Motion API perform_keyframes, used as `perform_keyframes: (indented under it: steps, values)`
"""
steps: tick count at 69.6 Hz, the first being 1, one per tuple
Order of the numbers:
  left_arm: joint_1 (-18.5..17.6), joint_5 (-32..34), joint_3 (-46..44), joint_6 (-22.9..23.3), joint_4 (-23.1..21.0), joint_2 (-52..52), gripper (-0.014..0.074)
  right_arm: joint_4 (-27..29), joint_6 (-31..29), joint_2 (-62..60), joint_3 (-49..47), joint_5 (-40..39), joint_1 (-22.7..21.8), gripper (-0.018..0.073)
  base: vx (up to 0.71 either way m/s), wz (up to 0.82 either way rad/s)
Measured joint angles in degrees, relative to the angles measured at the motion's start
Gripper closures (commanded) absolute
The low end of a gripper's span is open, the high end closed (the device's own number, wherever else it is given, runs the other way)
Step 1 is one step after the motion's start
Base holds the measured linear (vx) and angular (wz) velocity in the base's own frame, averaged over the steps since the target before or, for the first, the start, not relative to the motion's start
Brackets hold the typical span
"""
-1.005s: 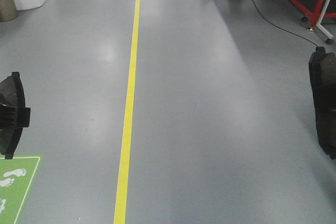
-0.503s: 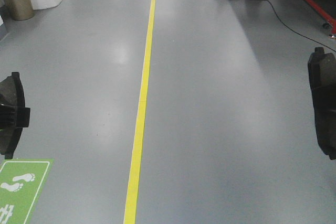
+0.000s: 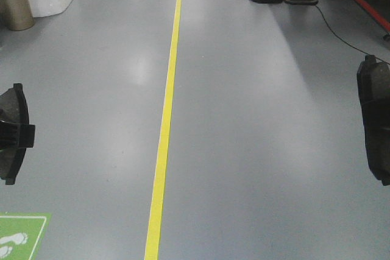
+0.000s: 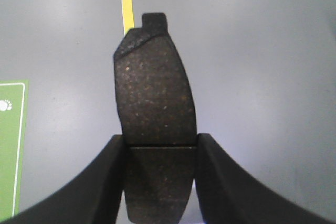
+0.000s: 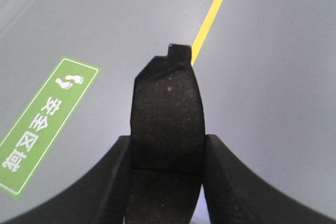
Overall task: Move and align brake pads A on conveyor
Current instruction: 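Drive along the yellow floor line toward the conveyor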
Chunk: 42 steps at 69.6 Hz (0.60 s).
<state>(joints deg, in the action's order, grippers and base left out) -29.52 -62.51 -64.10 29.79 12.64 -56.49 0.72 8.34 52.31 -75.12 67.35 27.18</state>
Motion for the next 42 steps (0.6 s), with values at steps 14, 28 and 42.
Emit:
perform_keyframes:
  steps: [14,28,42]
  values:
    - [0.0,0.0,0.0,0.0,0.0,0.0,0.0603,0.0,0.0,0.0,0.0,0.0,0.0,0.0563,0.41,-0.01]
    - [0.0,0.0,0.0,0.0,0.0,0.0,0.0603,0.0,0.0,0.0,0.0,0.0,0.0,0.0563,0.44,0.01]
    - [0.0,0.0,0.0,0.0,0.0,0.0,0.0603,0.0,0.0,0.0,0.0,0.1,0.0,0.0563,0.48,0.03]
